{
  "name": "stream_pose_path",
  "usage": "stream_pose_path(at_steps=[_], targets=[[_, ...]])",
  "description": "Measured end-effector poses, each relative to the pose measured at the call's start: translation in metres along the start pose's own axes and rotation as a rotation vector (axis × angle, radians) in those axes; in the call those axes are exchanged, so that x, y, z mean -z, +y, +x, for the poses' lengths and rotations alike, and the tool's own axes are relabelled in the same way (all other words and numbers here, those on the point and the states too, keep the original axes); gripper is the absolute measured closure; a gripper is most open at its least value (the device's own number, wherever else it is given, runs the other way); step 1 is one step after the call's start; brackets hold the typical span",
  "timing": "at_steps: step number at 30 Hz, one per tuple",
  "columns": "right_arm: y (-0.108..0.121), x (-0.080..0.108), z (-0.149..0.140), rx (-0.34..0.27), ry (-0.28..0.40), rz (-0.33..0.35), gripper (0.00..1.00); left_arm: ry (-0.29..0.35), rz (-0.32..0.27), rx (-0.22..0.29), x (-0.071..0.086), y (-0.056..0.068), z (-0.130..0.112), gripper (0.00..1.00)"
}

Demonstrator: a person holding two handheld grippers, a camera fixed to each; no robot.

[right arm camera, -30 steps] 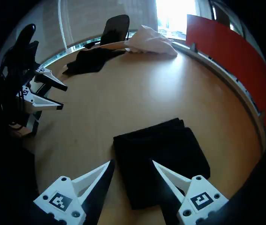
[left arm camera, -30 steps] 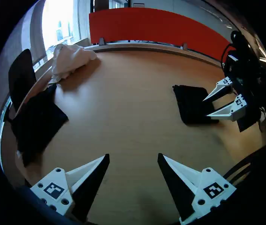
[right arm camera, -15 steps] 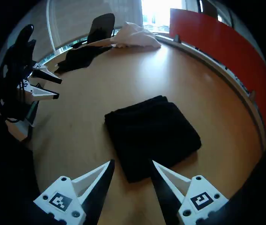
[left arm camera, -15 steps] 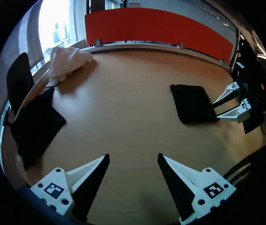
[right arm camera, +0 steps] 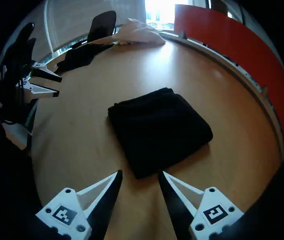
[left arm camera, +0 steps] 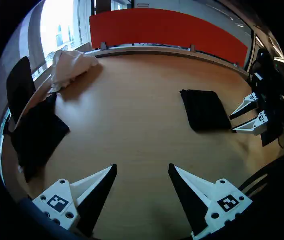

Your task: Fold towel

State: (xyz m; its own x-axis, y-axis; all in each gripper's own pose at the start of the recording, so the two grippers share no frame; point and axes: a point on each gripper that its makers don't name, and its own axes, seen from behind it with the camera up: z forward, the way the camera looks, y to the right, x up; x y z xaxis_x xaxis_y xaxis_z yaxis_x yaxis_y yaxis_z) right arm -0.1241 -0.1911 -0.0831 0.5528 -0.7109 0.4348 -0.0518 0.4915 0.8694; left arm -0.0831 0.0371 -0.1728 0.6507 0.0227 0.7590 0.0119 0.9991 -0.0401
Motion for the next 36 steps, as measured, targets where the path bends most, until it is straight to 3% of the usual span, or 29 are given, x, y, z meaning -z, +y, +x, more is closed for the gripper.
stream_pose_path(at_steps=[3, 9, 19, 25, 29, 36], targets=[[0.0, -0.002, -0.004, -0.011, -0.007, -0.008, 0.38, 0.0, -0.001, 0.002, -0.001, 0.0, -0.001, 0.05], [0.0, -0.006, -0.008, -0.035, -0.008, -0.032, 0.62, 0.001, 0.001, 0.0, 0.0, 0.001, -0.002, 0.05], [0.002, -0.006, -0.01, -0.065, -0.006, -0.059, 0.63, 0.005, 0.003, 0.004, 0.0, -0.001, -0.001, 0.05], [0.006, -0.006, -0.011, -0.083, -0.003, -0.079, 0.78, 0.006, 0.004, 0.001, 0.001, -0.002, -0.003, 0.05], [0.007, -0.005, -0.011, -0.092, 0.0, -0.081, 0.94, 0.01, 0.004, 0.0, 0.001, -0.002, -0.003, 0.05], [0.007, -0.002, -0.006, -0.093, 0.016, -0.079, 0.96, 0.014, 0.005, 0.0, 0.0, -0.005, -0.003, 0.05]])
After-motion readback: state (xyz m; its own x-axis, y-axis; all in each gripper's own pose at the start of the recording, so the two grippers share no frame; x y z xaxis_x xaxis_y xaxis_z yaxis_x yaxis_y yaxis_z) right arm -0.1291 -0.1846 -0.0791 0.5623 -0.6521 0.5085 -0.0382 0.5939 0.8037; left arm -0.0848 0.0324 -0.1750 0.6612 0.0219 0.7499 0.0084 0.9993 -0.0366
